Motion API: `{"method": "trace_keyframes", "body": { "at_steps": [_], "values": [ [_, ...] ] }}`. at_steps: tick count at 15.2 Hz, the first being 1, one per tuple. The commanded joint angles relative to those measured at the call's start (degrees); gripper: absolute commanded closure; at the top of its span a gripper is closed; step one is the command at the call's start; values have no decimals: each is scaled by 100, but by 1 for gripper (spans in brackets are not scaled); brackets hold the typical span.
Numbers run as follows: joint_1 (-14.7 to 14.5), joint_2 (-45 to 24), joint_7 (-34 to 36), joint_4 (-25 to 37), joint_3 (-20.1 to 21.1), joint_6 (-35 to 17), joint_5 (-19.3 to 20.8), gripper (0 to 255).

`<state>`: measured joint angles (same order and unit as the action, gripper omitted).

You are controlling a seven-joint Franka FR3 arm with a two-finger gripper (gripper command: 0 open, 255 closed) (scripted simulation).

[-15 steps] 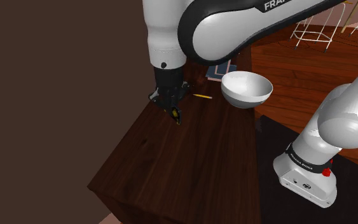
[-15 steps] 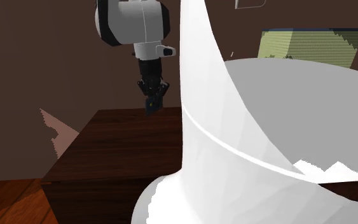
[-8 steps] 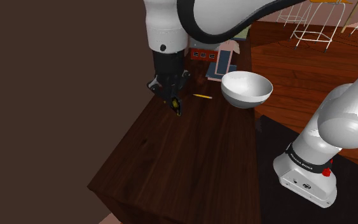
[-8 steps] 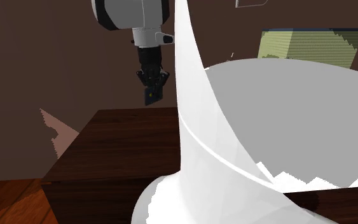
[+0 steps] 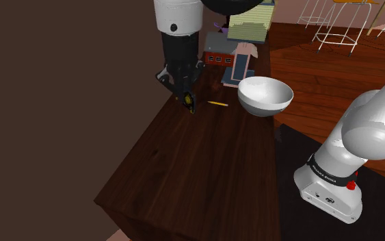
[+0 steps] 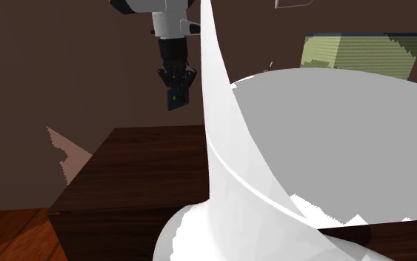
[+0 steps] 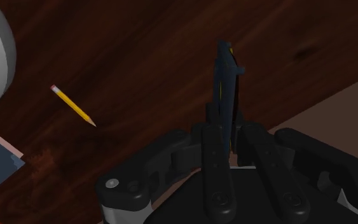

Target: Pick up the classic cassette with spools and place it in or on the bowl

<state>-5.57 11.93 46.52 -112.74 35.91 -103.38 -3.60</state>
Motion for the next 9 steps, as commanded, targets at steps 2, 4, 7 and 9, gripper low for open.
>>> {"method": "trace_keyframes", "body": {
  "at_steps": [2, 4, 7, 9],
  "values": [
    [10, -7, -6, 254, -14, 250, 10, 255],
    [16, -15, -8, 415, -21, 404, 18, 255],
    [44, 434, -360, 68, -272, 451, -185, 255],
    [49, 851, -690, -312, -525, 459, -334, 255]
  ]
}}
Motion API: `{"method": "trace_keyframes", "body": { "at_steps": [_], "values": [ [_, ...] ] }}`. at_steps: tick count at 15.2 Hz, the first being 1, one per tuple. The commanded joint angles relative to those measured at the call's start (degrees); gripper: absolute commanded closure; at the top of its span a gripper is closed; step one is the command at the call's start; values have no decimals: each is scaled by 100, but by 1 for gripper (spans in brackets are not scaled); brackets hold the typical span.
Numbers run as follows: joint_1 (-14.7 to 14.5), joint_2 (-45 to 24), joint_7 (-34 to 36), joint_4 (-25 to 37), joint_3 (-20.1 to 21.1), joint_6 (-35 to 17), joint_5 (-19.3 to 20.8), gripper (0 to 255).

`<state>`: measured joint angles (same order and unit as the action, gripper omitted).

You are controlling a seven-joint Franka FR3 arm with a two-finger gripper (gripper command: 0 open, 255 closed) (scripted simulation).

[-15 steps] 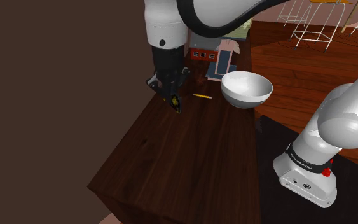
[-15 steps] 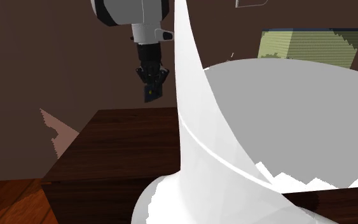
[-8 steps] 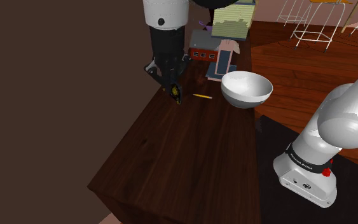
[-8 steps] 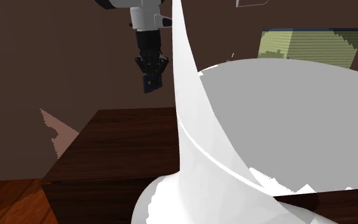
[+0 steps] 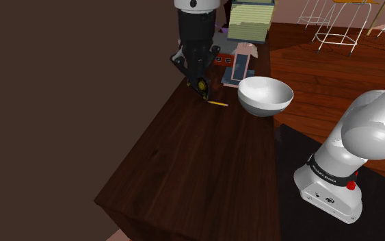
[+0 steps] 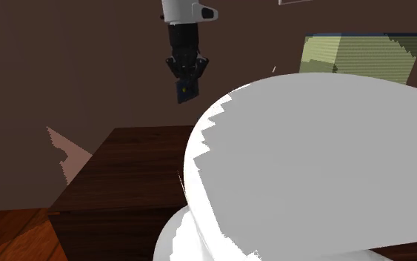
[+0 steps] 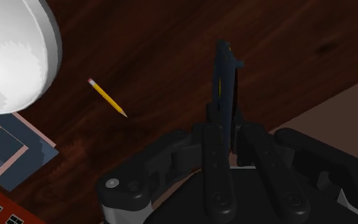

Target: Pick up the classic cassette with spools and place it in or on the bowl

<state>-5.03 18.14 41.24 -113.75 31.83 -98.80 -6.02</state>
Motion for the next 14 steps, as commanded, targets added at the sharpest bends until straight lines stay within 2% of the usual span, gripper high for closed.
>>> {"method": "trace_keyframes", "body": {
  "at_steps": [1, 7, 14],
  "values": [
    [-10, 426, -319, -391, -246, 12, -146, 255],
    [-27, 1469, -1182, -1329, -1007, 140, -243, 255],
    [62, 2455, -2104, -2142, -1882, 371, 16, 255]
  ]
}}
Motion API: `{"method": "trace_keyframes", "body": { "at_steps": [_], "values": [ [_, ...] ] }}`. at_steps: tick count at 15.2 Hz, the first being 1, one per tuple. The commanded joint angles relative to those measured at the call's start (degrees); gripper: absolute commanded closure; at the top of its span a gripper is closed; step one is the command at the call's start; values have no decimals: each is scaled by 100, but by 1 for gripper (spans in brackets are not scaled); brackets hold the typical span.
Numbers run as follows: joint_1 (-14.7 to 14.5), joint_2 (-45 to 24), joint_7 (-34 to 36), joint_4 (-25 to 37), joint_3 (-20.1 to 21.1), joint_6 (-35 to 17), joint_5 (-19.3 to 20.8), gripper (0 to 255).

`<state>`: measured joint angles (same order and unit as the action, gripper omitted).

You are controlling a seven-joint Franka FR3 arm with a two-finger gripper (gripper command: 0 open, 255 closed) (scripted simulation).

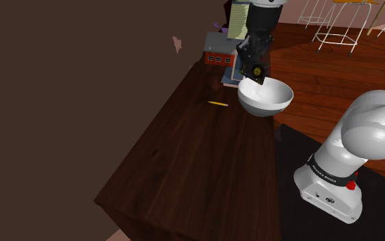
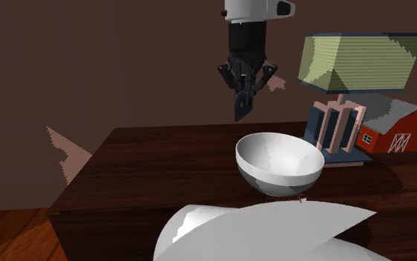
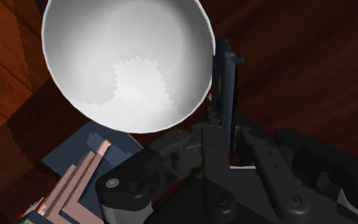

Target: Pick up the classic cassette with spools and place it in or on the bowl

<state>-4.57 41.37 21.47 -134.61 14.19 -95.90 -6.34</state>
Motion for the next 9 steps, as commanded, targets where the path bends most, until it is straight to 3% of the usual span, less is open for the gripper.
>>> {"method": "trace_keyframes", "body": {
  "at_steps": [1, 6, 9],
  "values": [
    [41, 253, -258, -147, -245, 117, 110, 255],
    [220, 776, -915, -511, -886, 291, 495, 255],
    [226, 840, -949, -703, -918, 162, 514, 255]
  ]
}}
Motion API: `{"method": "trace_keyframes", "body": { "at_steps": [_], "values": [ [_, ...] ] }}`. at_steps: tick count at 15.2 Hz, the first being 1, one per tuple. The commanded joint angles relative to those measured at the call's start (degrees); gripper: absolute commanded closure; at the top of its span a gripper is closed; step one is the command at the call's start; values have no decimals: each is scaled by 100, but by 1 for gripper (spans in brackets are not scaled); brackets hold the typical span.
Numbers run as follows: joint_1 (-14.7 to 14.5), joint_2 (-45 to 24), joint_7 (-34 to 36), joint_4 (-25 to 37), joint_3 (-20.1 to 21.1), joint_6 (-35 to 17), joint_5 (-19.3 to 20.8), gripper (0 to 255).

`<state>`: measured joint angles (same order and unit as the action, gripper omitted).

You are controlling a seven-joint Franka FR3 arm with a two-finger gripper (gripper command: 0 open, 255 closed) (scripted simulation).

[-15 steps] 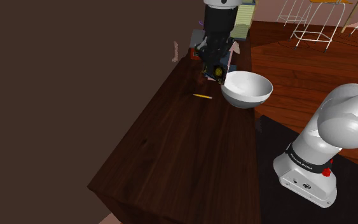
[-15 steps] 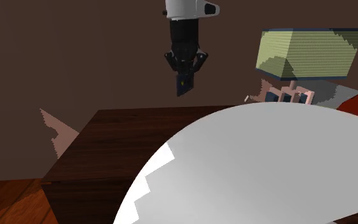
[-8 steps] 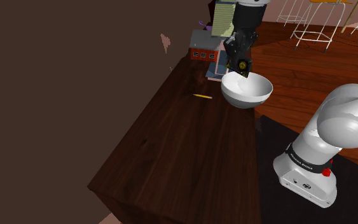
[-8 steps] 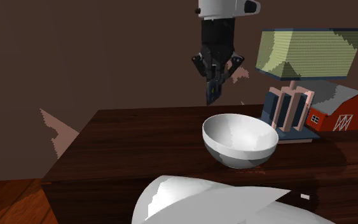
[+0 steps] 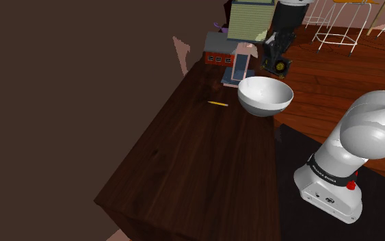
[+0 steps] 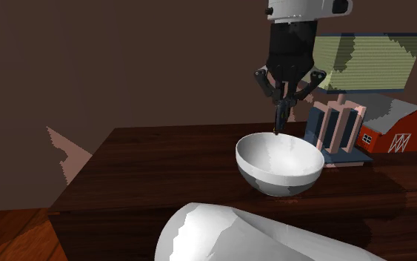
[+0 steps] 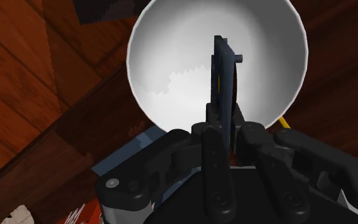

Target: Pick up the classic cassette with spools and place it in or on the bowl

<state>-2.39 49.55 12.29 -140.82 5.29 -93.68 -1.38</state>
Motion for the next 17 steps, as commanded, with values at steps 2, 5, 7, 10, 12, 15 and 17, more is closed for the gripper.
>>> {"method": "trace_keyframes", "body": {
  "at_steps": [2, 5, 7, 10, 12, 15, 17],
  "values": [
    [4, 55, -27, -255, -21, -199, 11, 255],
    [-4, 97, -21, -509, -10, -411, 1, 255],
    [-9, 119, -17, -675, -2, -555, -7, 255],
    [-17, 141, -10, -918, 10, -775, -18, 255],
    [-21, 149, -7, -1029, 16, -879, -24, 255],
    [-21, 148, -7, -1028, 16, -879, -24, 255],
    [-21, 148, -7, -1028, 16, -879, -24, 255]
  ]
}}
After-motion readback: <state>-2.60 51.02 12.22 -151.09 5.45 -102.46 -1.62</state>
